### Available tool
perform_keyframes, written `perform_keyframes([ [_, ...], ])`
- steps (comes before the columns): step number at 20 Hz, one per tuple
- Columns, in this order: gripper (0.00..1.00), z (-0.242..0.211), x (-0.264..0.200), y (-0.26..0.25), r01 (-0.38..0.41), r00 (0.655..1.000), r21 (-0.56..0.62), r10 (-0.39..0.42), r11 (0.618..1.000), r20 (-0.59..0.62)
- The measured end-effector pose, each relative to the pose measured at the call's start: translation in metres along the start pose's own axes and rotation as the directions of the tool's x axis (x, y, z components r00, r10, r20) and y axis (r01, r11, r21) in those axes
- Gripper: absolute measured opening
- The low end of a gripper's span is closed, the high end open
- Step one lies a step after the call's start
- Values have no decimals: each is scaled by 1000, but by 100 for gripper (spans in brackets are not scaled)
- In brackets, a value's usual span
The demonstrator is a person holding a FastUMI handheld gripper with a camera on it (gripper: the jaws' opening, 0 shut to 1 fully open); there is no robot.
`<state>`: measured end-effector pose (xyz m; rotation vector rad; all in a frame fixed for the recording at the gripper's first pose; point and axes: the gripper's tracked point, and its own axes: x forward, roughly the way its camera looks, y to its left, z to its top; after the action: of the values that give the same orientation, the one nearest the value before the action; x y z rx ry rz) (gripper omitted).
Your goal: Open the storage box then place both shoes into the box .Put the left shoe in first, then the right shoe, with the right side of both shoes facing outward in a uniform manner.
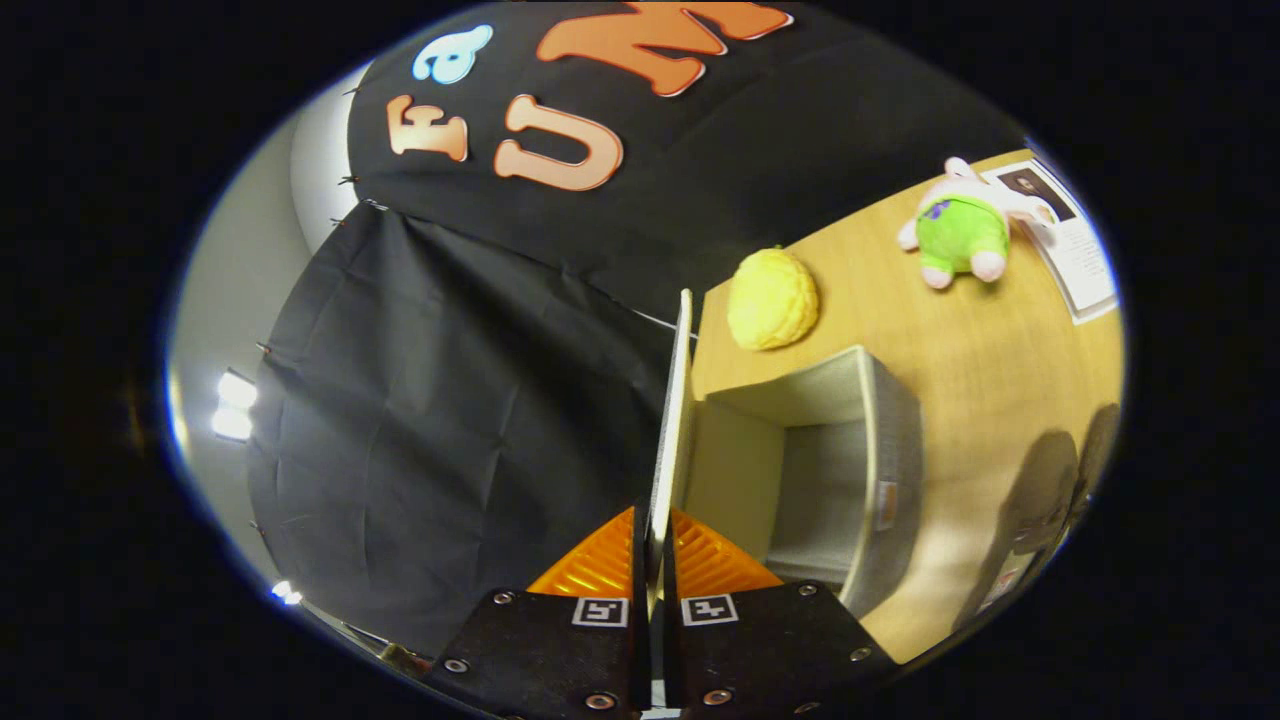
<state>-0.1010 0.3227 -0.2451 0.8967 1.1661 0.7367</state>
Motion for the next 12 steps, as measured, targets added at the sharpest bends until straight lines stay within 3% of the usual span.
perform_keyframes([
  [8, 12, -27, 97, 92, -1, 997, -153, -11, 988, -77],
  [10, 32, -39, 110, 106, 6, 997, -234, -25, 972, -78],
  [11, 50, -43, 112, 113, -3, 996, -263, -19, 965, -81],
  [12, 59, -45, 112, 115, -12, 997, -284, -11, 959, -79],
])
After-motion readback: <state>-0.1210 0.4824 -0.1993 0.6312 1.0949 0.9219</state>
